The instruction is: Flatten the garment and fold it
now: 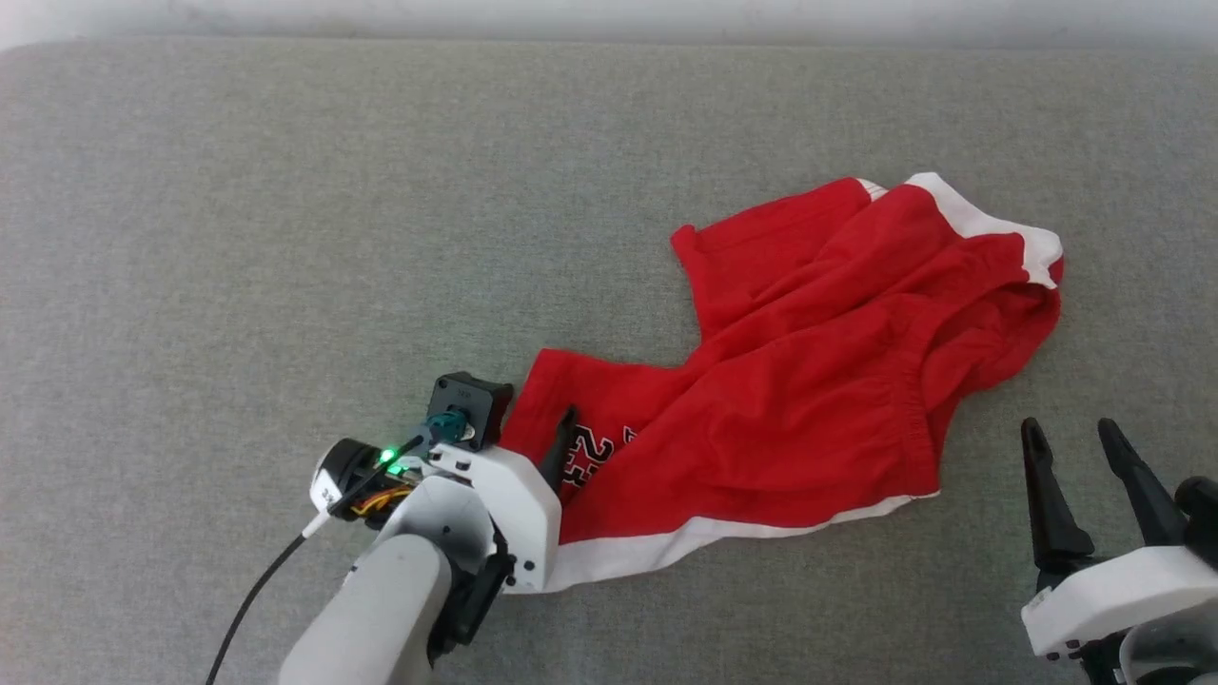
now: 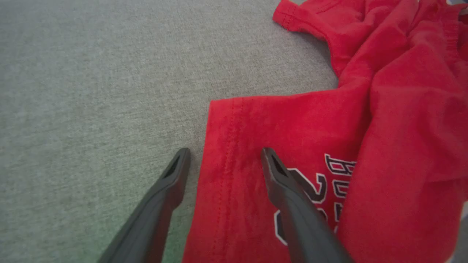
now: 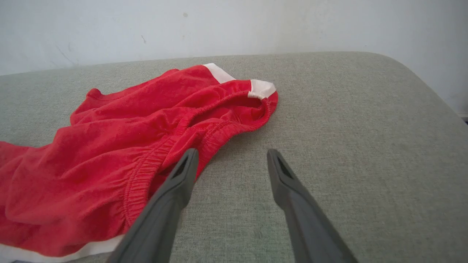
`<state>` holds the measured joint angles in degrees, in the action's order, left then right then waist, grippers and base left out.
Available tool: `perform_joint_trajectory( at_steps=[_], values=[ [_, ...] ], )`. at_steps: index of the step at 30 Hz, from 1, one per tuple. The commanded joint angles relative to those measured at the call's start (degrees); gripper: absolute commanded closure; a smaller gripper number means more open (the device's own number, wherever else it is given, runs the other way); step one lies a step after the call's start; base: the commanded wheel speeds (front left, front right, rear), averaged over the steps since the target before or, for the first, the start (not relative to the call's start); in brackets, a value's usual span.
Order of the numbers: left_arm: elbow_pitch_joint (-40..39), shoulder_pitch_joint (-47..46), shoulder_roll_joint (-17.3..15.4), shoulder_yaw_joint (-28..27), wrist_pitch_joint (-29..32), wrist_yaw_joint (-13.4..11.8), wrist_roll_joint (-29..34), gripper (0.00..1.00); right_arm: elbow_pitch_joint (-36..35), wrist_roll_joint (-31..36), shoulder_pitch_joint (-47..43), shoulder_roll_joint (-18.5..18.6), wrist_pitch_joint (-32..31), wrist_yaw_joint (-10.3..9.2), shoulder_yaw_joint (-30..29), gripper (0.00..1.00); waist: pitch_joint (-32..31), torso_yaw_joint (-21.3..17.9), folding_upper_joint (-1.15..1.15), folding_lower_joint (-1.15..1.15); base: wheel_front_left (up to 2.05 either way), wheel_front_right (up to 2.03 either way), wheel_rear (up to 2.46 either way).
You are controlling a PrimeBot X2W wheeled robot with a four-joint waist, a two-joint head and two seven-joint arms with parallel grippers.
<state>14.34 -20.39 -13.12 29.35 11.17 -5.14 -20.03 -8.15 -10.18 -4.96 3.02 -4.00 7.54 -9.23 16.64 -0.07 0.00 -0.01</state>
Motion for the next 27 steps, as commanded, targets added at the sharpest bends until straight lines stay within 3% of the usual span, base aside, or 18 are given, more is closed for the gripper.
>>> perform_joint_trajectory(
  at_steps=[1, 2, 3, 4, 10, 18, 19, 21, 22, 27],
  values=[
    [0.93, -0.98, -0.31, 0.08, -0.02, 0.27, 0.36, 0.00, 0.22, -0.34, 0.87, -0.14, 0.20, -0.05, -0.01, 0.00, 0.39, -0.38, 0.00, 0.01, 0.00, 0.00, 0.00],
    [1.87, -1.15, -0.11, 0.08, -0.14, 0.47, 0.07, 0.00, 0.29, -0.37, 0.98, -0.14, 0.24, -0.05, 0.02, 0.00, 0.51, -0.45, 0.00, 0.01, 0.00, 0.00, 0.00],
    [2.72, -1.33, 0.08, 0.13, -0.26, 0.61, -0.11, 0.55, 0.36, -0.41, 1.07, -0.14, 0.28, -0.05, 0.02, 0.00, 0.61, -0.50, 0.00, 0.01, 0.00, 0.00, 0.00],
    [3.34, -1.54, 0.28, 0.12, -0.66, 0.59, -0.17, 1.00, 0.40, -0.43, 1.13, -0.14, 0.30, -0.05, 0.02, 0.00, 0.71, -0.51, 0.00, 0.01, 0.00, 0.00, 0.00],
    [3.47, -3.36, 2.19, -2.14, -5.88, -1.58, -0.85, 1.00, 0.30, -0.29, 1.24, -0.14, 0.24, -0.05, -0.37, 0.00, 1.23, -0.01, 0.00, 0.01, 0.00, 0.00, 0.00],
    [3.31, -5.49, 1.79, -5.70, -9.68, -4.25, -1.55, 1.00, 0.33, -0.14, 1.71, -0.14, 0.03, -0.05, -0.11, 0.00, 1.59, 0.83, 0.00, 0.01, 0.00, 0.00, 0.00],
    [3.63, -5.43, 1.89, -6.09, -10.15, -4.44, -1.86, 0.96, 0.36, -0.11, 1.72, -0.14, 0.02, -0.05, -0.05, 0.00, 1.58, 0.90, 0.00, 0.01, 0.00, 0.00, 0.00],
    [4.62, -5.10, 2.00, -6.45, -10.82, -4.52, -2.35, 0.38, 0.38, -0.08, 1.71, -0.14, -0.02, -0.05, 0.09, 0.00, 1.57, 0.99, 0.00, 0.01, 0.00, 0.00, 0.00],
    [5.14, -4.86, 2.25, -6.69, -11.14, -4.45, -2.86, 0.00, 0.40, -0.06, 1.73, -0.14, -0.05, -0.05, 0.17, 0.00, 1.56, 1.01, 0.00, 0.01, 0.00, 0.00, 0.00],
    [5.69, -3.44, 4.23, -8.22, -14.20, -3.96, -5.84, 0.00, 0.60, 0.03, 1.64, -0.14, -0.16, -0.05, 0.41, 0.00, 1.16, 1.10, 0.00, 0.01, 0.00, 0.00, 0.00]
  ],
)
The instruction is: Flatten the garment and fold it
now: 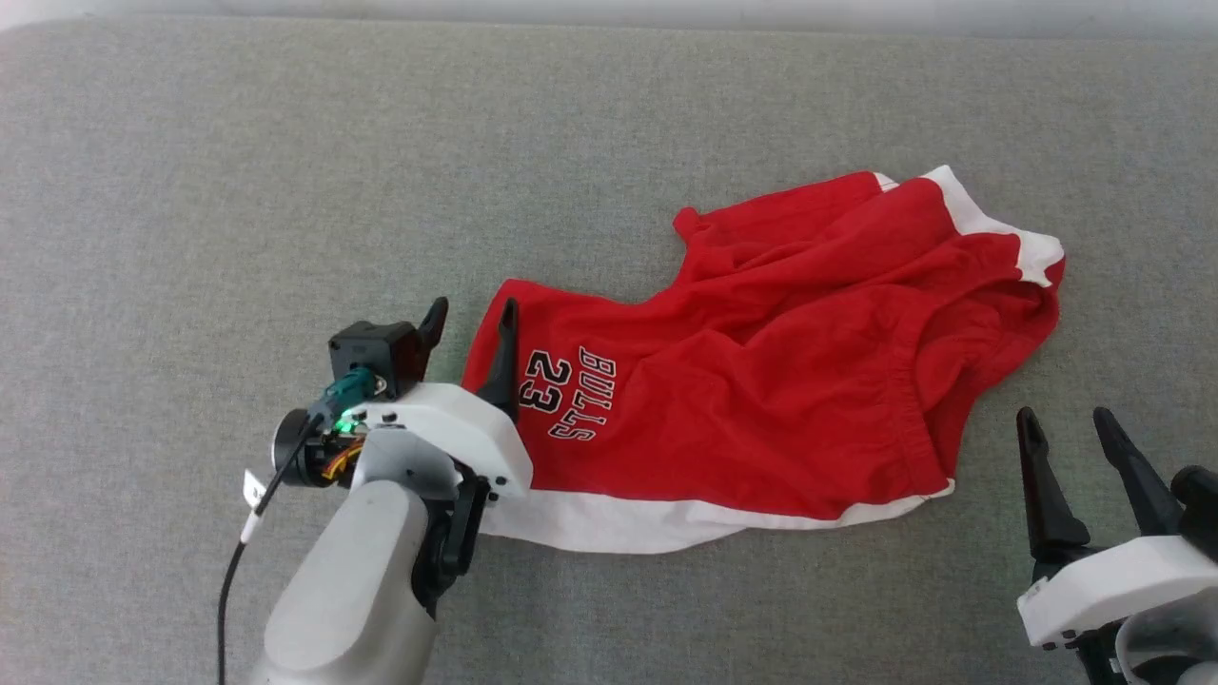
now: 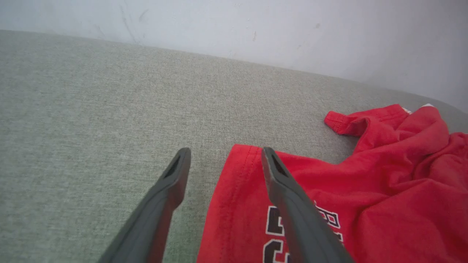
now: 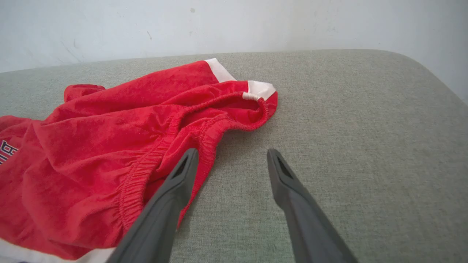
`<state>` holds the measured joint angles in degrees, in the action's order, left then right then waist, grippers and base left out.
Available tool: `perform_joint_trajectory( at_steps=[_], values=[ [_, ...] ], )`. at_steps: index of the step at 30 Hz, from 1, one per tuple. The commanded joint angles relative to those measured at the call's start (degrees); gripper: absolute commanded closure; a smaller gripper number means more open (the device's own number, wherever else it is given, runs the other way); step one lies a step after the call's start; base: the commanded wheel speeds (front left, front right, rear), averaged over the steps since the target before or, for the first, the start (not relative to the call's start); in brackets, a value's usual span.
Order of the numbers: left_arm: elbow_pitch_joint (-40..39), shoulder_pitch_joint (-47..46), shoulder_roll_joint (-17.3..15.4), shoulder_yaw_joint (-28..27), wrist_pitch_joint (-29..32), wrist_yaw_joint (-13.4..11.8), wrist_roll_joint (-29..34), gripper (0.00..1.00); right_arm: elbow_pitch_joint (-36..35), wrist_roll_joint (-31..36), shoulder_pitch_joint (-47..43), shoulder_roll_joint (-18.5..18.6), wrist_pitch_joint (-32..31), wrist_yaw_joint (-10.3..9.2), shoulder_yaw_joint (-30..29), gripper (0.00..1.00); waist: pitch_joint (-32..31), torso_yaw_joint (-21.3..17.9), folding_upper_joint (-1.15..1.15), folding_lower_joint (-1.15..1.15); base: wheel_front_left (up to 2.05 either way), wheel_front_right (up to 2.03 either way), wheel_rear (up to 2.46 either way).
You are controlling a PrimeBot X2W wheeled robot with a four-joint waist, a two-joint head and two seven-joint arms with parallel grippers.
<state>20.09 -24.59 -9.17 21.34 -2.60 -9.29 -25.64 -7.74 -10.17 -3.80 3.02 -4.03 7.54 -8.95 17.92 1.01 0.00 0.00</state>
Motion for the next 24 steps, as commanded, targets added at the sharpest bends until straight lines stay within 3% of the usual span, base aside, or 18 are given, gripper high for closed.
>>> perform_joint_trajectory(
  at_steps=[1, 7, 11, 15, 18, 24],
  values=[
    [-0.47, 1.10, 0.50, -0.57, -1.37, 0.27, -0.67, 0.00, 0.25, 0.05, 0.41, -0.14, -0.16, -0.05, 0.15, 0.00, -0.32, 0.04, 0.00, 0.00, 0.00, 0.00, 0.00],
    [-10.28, 5.40, -0.24, -4.10, -10.12, 1.04, -1.89, 0.00, 0.32, 0.26, -0.22, -0.14, -0.30, -0.05, 0.00, 0.00, -2.32, -0.32, 0.00, 0.00, 0.00, 0.00, 0.00],
    [-19.26, 12.25, -3.45, -6.57, -11.99, -1.46, 2.21, 0.00, 0.57, 0.19, -1.23, -0.14, -0.31, -0.05, -0.02, 0.00, -3.92, -0.56, 0.00, 0.00, 0.00, 0.00, 0.00],
    [-25.92, 20.90, -4.51, -8.59, -12.29, -4.64, 4.79, 0.00, 0.74, -0.25, -2.58, -0.14, -0.22, -0.05, 0.08, 0.00, -4.83, -0.45, 0.00, 0.00, 0.00, 0.00, 0.00],
    [-28.36, 25.66, -3.56, -9.23, -12.35, -5.65, 4.52, 0.00, -0.04, -0.49, -3.54, -0.14, -0.80, -0.05, 1.31, 0.00, -4.80, 0.04, 0.00, 0.00, 0.00, 0.00, 0.00],
    [-28.82, 26.86, -1.33, -7.44, -12.38, -4.68, 5.07, 0.00, -2.12, 1.11, -3.54, -0.14, -2.50, -0.05, 4.58, 0.00, -4.43, 1.60, 0.00, 0.00, 0.00, 0.00, 0.00]
  ],
)
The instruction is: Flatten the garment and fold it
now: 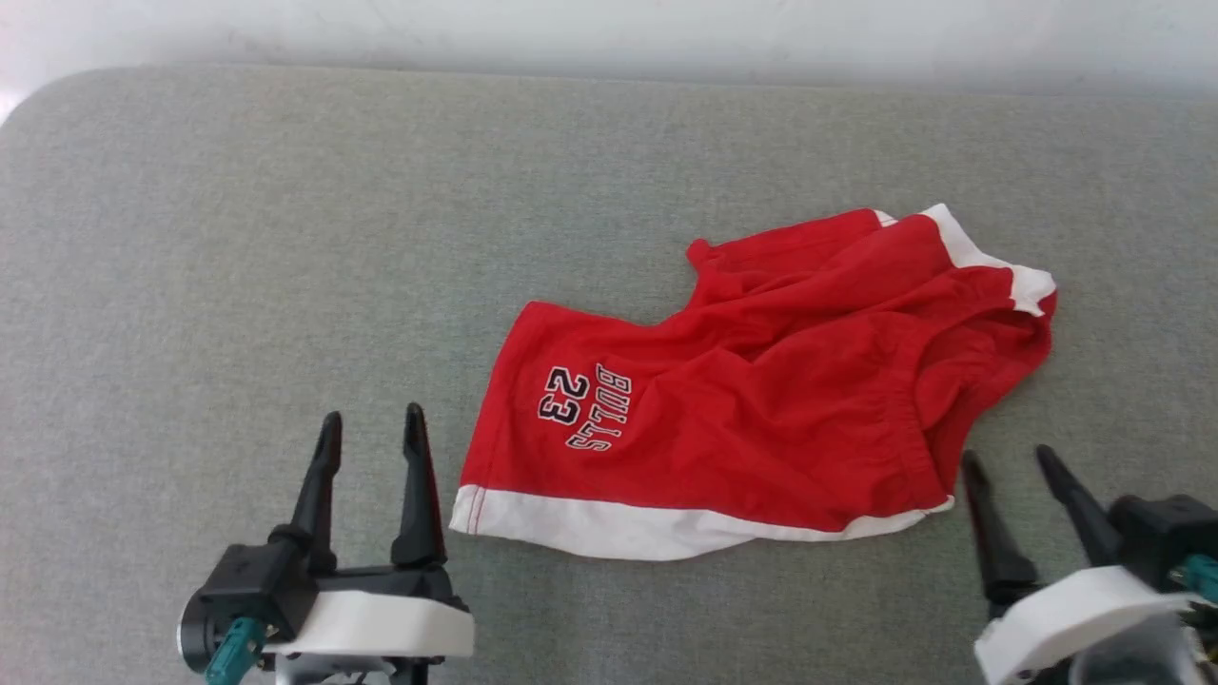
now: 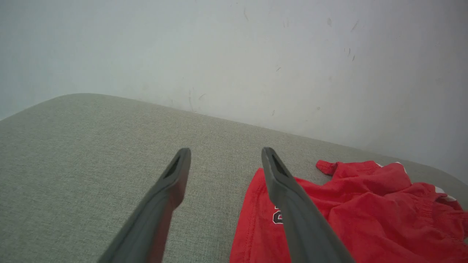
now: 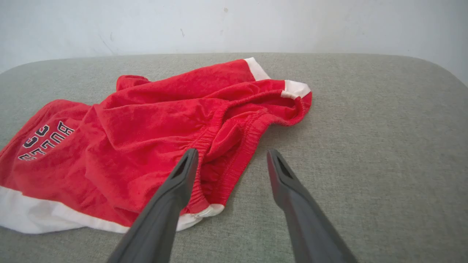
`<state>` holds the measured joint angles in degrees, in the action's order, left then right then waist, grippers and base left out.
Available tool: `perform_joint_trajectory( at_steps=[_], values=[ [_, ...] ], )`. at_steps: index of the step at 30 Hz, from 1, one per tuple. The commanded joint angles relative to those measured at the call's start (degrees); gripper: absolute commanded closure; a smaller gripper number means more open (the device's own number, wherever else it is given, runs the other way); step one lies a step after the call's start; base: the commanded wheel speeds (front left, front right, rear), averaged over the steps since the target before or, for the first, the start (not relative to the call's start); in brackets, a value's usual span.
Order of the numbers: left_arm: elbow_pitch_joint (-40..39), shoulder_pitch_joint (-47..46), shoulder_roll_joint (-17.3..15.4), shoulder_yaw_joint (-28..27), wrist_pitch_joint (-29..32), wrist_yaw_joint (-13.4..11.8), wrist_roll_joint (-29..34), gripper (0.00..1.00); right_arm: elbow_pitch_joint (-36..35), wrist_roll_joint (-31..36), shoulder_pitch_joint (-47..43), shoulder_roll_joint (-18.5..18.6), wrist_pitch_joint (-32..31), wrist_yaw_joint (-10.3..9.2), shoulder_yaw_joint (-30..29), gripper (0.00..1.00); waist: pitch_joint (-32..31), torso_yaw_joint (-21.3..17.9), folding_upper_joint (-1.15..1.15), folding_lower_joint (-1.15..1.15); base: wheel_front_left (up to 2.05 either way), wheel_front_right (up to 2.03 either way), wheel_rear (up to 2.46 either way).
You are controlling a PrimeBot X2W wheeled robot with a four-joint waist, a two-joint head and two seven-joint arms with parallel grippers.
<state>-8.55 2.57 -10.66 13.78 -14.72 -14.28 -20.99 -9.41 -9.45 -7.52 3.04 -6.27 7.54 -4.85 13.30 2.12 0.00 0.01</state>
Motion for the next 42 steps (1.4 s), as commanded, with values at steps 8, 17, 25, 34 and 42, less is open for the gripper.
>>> perform_joint_trajectory(
  at_steps=[8, 17, 25, 34, 42],
  values=[
    [1.50, -2.57, 1.75, 0.78, -0.27, 2.05, 1.16, 0.00, 1.43, 5.12, 2.27, 1.08, -6.37, -0.05, 7.26, 0.00, 1.05, 2.33, 0.00, -0.01, 0.00, 0.00, 0.00],
    [1.94, -2.46, 2.37, 0.18, -0.28, 2.76, 1.56, 0.00, 3.66, 6.32, 2.57, 2.71, -8.48, -0.05, 5.58, 0.00, 2.10, 4.28, 0.00, -0.01, 0.00, 0.00, 0.00],
    [2.10, -2.56, 3.10, 0.03, -0.28, 3.29, 1.85, 0.00, 4.07, 5.83, 0.90, 2.48, -10.61, -0.05, 4.15, 0.00, 2.59, 4.69, 0.00, -0.01, 0.00, 0.00, 0.00],
    [2.52, -2.88, 3.39, -0.29, -0.28, 3.91, 1.99, 0.00, 5.91, 4.82, 2.27, 1.82, -10.44, -0.05, 4.32, 1.00, 2.77, 4.33, 0.00, -0.01, 0.00, 0.00, 0.00],
    [2.85, -2.85, 2.43, 0.05, 1.71, 4.75, 1.09, 0.00, 4.06, 3.80, 3.23, 1.23, -8.35, -0.05, 2.48, 1.00, 2.11, 3.09, 0.00, -0.01, 0.00, 0.00, 0.00]
  ],
)
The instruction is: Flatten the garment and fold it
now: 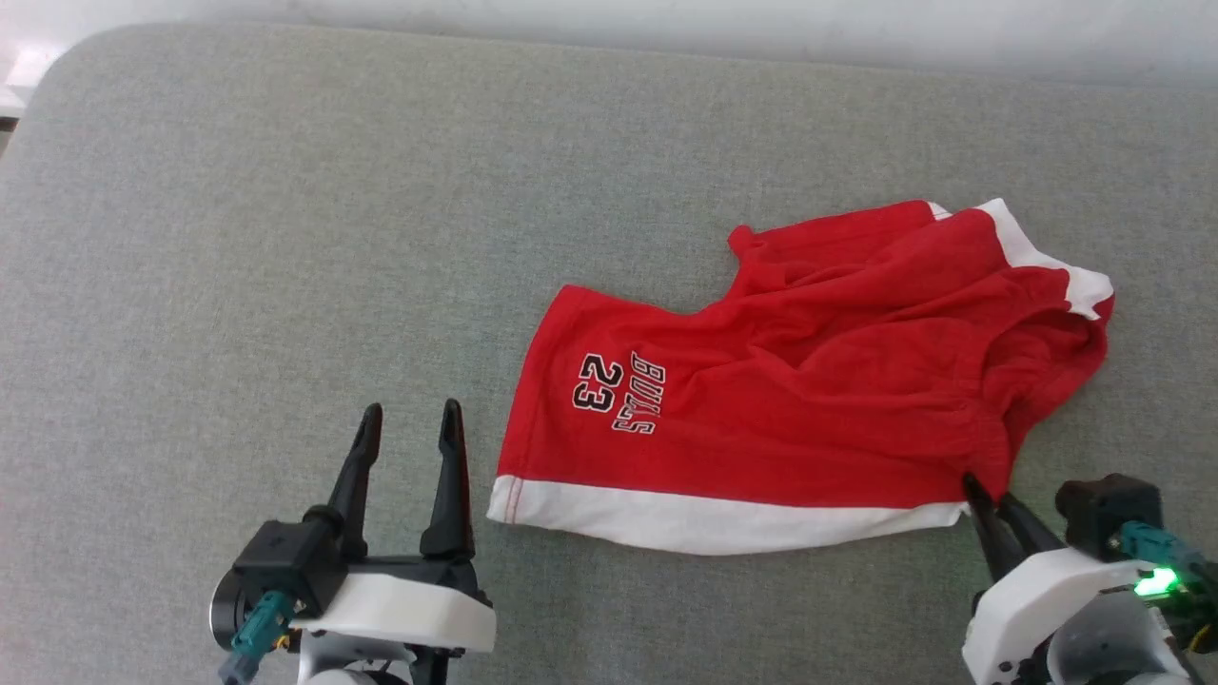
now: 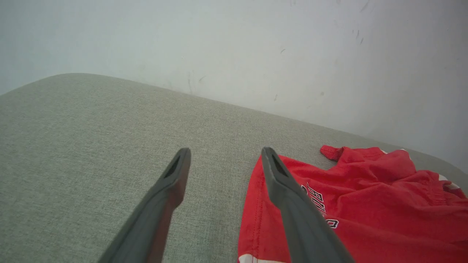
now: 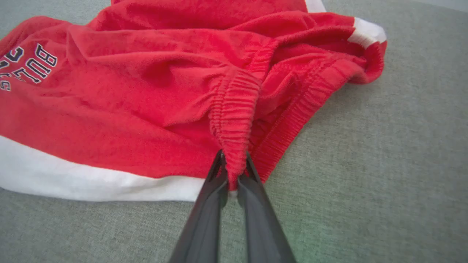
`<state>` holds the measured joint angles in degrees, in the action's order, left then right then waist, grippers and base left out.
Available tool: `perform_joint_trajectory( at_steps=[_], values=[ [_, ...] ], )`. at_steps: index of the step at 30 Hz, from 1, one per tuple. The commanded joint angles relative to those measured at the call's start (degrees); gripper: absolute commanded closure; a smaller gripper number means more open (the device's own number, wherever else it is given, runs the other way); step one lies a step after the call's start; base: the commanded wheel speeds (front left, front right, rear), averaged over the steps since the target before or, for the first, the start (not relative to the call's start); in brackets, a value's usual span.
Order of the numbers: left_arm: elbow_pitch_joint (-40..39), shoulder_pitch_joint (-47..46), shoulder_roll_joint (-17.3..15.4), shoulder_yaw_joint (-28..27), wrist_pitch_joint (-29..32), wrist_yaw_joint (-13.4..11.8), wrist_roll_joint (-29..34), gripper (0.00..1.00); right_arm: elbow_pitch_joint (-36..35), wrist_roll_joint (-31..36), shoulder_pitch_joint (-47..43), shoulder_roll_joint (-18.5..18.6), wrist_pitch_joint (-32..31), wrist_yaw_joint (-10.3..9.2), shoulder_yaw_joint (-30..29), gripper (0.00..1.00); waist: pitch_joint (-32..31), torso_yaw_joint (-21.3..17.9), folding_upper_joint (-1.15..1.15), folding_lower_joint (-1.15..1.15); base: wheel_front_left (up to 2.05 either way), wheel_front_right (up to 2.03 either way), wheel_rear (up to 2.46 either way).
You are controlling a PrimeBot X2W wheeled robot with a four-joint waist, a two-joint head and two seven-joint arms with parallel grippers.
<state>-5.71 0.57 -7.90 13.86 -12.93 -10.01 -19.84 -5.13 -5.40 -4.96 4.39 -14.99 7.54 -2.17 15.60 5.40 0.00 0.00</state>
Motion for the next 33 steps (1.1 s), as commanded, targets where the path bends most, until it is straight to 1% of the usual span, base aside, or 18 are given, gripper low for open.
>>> perform_joint_trajectory(
  at_steps=[1, 4, 9, 12, 17, 26, 33],
  values=[
    [-0.08, -0.80, -0.66, 0.05, 0.62, 0.61, -0.17, 0.00, -0.70, -0.32, 0.58, -0.20, 0.47, -0.05, -0.63, 1.00, -0.35, -0.36, 0.00, 0.00, 0.00, 0.00, 0.00],
    [-0.36, -0.16, -1.96, 0.79, 4.39, 1.41, -0.87, 0.00, -2.26, -0.57, -0.12, -0.49, 0.35, -0.05, -1.74, 1.00, -0.83, -0.95, 0.00, 0.00, 0.00, 0.00, 0.00],
    [-1.78, 1.21, -4.25, 2.94, 12.96, 2.55, -1.89, 0.00, -4.00, -0.66, -1.02, -0.88, 0.00, -0.05, -2.27, 1.00, -0.87, -1.61, 0.00, 0.00, 0.00, 0.00, 0.00],
    [-2.25, 1.44, -4.84, 3.82, 17.48, 2.87, -3.08, 0.00, -4.22, -0.65, -1.13, -1.06, -0.04, -0.05, -1.98, 1.00, -0.74, -1.88, 0.00, 0.00, 0.00, 0.00, 0.00],
    [-0.87, 1.30, -5.34, 5.53, 23.97, 3.10, -4.45, 0.00, -4.05, -0.79, -0.88, -1.28, 0.01, -0.05, -1.21, 1.00, -0.79, -2.25, 0.00, 0.00, 0.00, 0.00, 0.00],
    [3.06, 0.03, -5.92, 7.26, 29.72, 2.62, -4.56, 0.00, -3.41, -0.89, -0.57, -1.42, 0.10, -0.05, -0.38, 1.00, -1.05, -2.78, 0.00, 0.00, 0.00, 0.00, 0.00],
    [5.75, -1.87, -5.69, 7.94, 29.84, 3.36, -4.77, 0.00, -3.23, -1.10, -0.66, -1.46, -0.01, -0.05, -0.09, 1.00, -0.99, -3.04, 0.00, 0.00, 0.00, 0.00, 0.00]
  ],
)
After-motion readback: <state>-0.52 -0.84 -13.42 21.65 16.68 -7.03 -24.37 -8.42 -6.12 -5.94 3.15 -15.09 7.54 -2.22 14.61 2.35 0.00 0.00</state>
